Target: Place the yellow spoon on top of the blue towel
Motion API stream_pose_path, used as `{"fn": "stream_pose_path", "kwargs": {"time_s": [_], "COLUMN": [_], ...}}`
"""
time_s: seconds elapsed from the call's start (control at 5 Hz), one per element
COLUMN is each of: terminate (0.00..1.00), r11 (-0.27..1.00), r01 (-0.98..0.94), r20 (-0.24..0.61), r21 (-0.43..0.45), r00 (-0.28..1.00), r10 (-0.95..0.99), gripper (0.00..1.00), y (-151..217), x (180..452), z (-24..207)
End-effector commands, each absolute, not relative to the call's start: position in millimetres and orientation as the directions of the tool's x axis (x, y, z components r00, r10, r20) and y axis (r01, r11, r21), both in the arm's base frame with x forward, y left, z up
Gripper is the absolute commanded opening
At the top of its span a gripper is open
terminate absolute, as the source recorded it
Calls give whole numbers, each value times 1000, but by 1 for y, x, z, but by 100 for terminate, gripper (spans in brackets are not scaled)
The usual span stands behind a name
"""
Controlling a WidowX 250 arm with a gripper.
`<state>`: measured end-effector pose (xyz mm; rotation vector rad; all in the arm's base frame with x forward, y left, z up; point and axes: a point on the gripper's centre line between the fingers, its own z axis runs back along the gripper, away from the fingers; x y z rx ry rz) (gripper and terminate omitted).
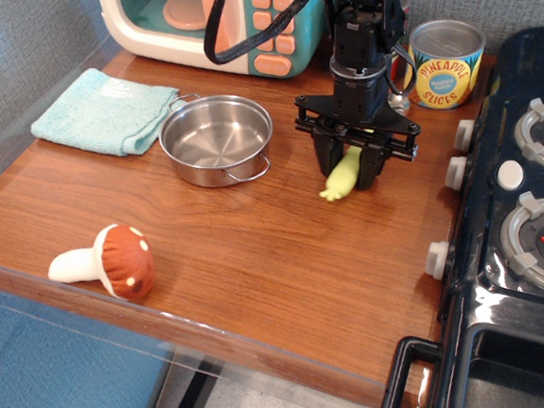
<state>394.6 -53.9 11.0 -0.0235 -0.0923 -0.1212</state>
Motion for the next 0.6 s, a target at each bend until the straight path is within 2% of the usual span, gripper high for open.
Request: {"fn": "stream_pose_path", "kwargs": {"time_s": [0.0, 0.2, 0.4], "terminate": [0, 0, 0], "r11": [988, 992, 996], "r01": [137, 87, 59], "r20": [231, 303, 321], "r21": [-65, -89, -62], "r00": [966, 951, 946], "r10": [-118, -57, -36], "gripper": [0, 0, 0], "y": [-45, -11, 37], "x": [388, 383, 375], "z": [70, 106, 111]}}
